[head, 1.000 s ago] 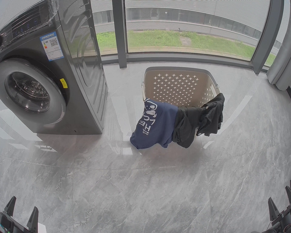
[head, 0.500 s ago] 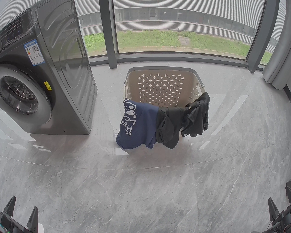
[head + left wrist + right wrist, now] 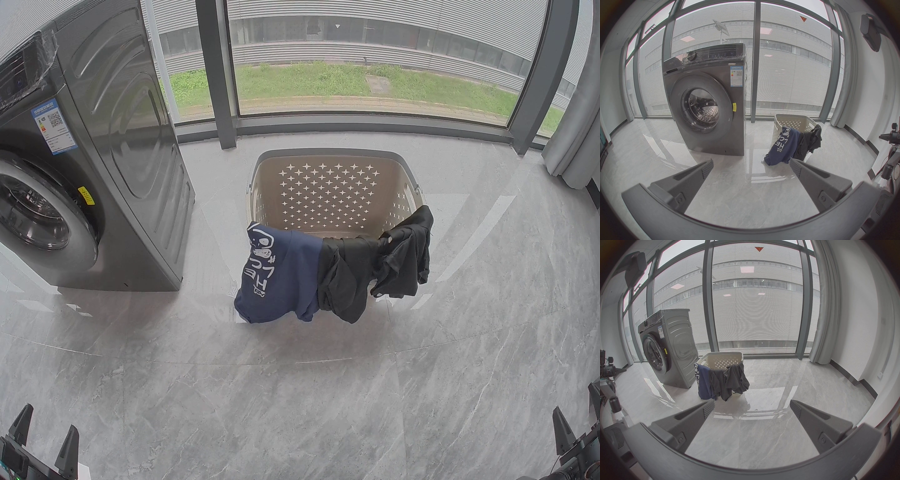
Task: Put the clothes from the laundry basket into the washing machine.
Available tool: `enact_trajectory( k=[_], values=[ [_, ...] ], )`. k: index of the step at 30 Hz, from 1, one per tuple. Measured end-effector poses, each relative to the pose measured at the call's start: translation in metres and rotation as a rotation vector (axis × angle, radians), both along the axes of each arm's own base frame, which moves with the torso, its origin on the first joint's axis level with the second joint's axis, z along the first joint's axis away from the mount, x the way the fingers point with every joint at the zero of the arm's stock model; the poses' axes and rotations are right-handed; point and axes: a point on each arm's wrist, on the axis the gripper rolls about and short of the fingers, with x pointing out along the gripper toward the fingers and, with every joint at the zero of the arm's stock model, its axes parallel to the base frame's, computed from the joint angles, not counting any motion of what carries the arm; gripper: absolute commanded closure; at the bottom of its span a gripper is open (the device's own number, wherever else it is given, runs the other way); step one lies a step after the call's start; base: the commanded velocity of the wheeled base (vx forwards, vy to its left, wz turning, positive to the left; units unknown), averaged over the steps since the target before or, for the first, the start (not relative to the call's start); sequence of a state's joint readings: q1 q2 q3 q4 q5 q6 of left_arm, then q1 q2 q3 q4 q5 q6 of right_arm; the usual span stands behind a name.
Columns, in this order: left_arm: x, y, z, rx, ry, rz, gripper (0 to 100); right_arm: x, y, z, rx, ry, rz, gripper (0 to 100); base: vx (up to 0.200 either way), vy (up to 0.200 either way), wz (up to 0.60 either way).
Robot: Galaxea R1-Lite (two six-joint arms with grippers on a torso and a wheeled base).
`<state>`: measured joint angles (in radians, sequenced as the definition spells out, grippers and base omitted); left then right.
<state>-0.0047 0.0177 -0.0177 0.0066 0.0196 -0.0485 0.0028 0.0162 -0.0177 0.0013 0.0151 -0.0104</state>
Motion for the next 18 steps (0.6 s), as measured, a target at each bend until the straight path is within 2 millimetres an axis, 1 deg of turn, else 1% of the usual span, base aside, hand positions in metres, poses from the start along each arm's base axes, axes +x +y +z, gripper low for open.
enact_trajectory(
  k=[4,13,18],
  values=[
    [0.0000,0.0000,0.0000,0.000,0.000,0.000,0,0.0000,0.0000,0.0000,0.000,0.000,0.000,0,0.200,0.000,0.00],
    [0.0000,0.0000,0.0001,0.000,0.000,0.001,0,0.0000,0.0000,0.0000,0.000,0.000,0.000,0,0.000,0.000,0.00],
    [0.0000,0.0000,0.0000,0.000,0.000,0.000,0,0.0000,0.0000,0.0000,0.000,0.001,0.001,0,0.000,-0.200,0.00]
  ],
)
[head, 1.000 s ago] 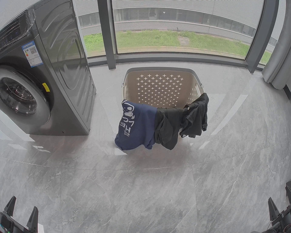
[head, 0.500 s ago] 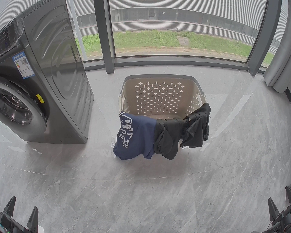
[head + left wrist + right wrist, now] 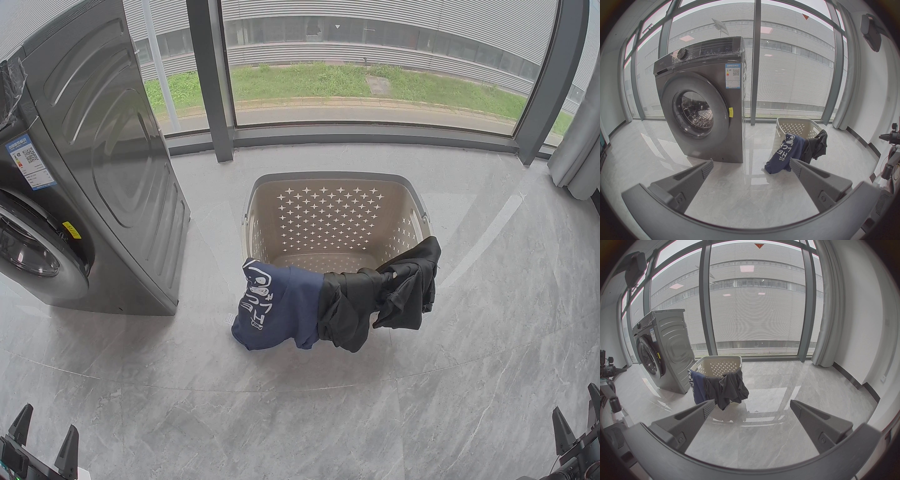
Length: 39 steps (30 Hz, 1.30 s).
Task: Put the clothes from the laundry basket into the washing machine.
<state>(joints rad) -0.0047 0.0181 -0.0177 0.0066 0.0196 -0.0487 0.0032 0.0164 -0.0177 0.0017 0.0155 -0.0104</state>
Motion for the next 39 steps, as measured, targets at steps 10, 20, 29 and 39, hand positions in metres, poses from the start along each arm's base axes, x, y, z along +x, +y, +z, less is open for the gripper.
enact_trajectory(
  k=[10,20,29,39],
  values=[
    [0.0000,0.0000,0.0000,0.000,0.000,0.000,0,0.0000,0.0000,0.0000,0.000,0.000,-0.001,0,0.000,-0.080,0.00],
    [0.0000,0.0000,0.0000,0.000,0.000,0.000,0,0.0000,0.0000,0.0000,0.000,0.000,-0.001,0,0.080,0.000,0.00],
    [0.0000,0.0000,0.0000,0.000,0.000,0.000,0,0.0000,0.0000,0.0000,0.000,0.000,-0.001,0,0.200,0.000,0.00],
    [0.0000,0.0000,0.0000,0.000,0.000,0.001,0,0.0000,0.0000,0.0000,0.000,0.000,0.000,0,0.200,0.000,0.00]
  ],
)
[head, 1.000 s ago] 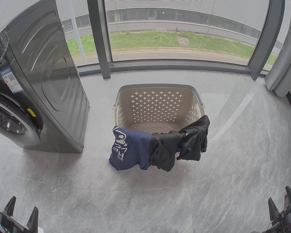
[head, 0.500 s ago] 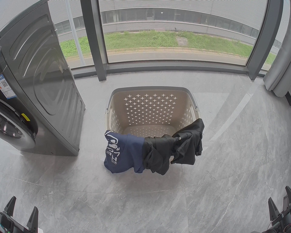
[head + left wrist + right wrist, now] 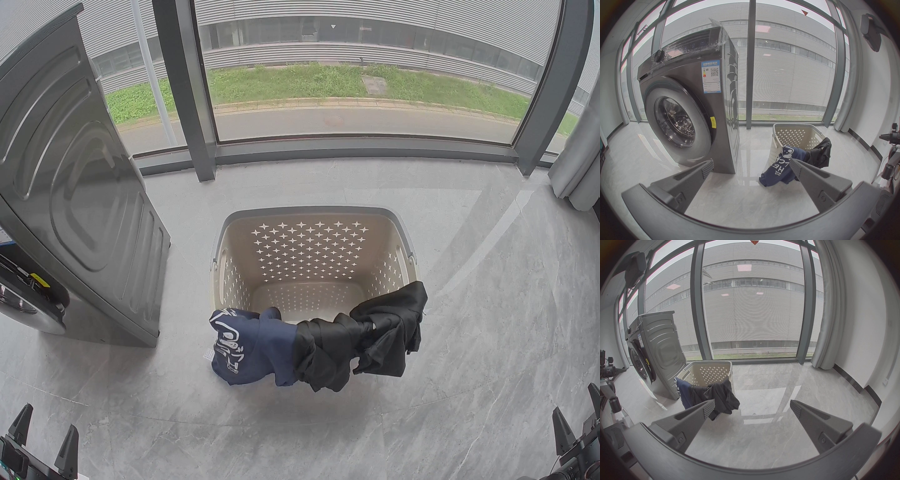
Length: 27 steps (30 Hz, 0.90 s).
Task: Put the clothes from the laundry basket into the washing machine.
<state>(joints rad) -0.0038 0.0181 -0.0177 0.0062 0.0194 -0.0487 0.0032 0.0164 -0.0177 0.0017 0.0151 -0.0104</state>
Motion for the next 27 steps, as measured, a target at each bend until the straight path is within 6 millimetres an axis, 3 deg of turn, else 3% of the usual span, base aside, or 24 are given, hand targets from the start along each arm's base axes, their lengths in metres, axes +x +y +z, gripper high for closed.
enact_trajectory(
  k=[10,27],
  values=[
    [0.0000,0.0000,0.0000,0.000,0.000,-0.001,0,0.0000,0.0000,0.0000,0.000,0.000,-0.002,0,0.200,0.000,0.00],
    [0.0000,0.0000,0.0000,0.000,0.000,-0.001,0,0.0000,0.0000,0.0000,0.000,0.000,-0.001,0,0.000,0.000,0.00]
  ],
)
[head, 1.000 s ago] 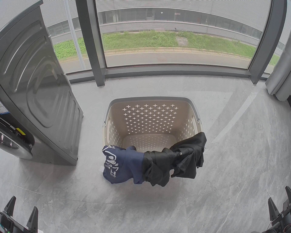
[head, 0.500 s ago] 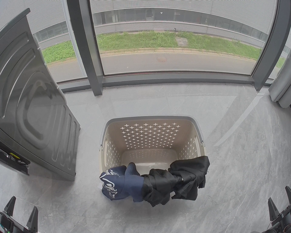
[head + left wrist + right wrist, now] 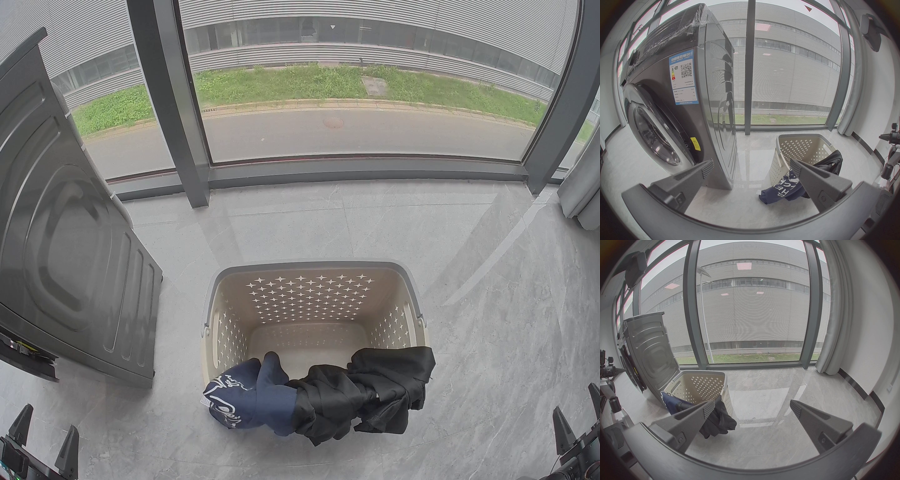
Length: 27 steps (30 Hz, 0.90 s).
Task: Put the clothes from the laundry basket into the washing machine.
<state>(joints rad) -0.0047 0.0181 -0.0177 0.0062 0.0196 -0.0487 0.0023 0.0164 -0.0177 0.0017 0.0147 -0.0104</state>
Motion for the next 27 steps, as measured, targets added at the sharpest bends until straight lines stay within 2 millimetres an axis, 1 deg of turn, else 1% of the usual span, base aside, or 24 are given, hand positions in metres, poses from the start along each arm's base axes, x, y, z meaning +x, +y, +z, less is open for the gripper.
enact_trajectory(
  k=[13,16,25,27],
  values=[
    [0.0000,0.0000,0.0000,0.000,0.000,0.000,0,0.0000,0.0000,0.0000,0.000,0.000,0.000,0,0.000,0.000,0.00],
    [0.0000,0.0000,0.0000,0.000,0.000,0.001,0,0.0000,0.0000,0.0000,0.000,0.000,0.000,0,0.200,0.000,0.00],
    [0.0000,0.0000,0.0000,0.000,0.000,0.001,0,0.0000,0.0000,0.0000,0.000,0.000,0.001,0,0.000,0.000,0.00],
    [0.0000,0.0000,0.0000,0.000,0.000,0.001,0,0.0000,0.0000,0.0000,0.000,0.000,0.001,0,0.200,0.000,0.00]
  ],
)
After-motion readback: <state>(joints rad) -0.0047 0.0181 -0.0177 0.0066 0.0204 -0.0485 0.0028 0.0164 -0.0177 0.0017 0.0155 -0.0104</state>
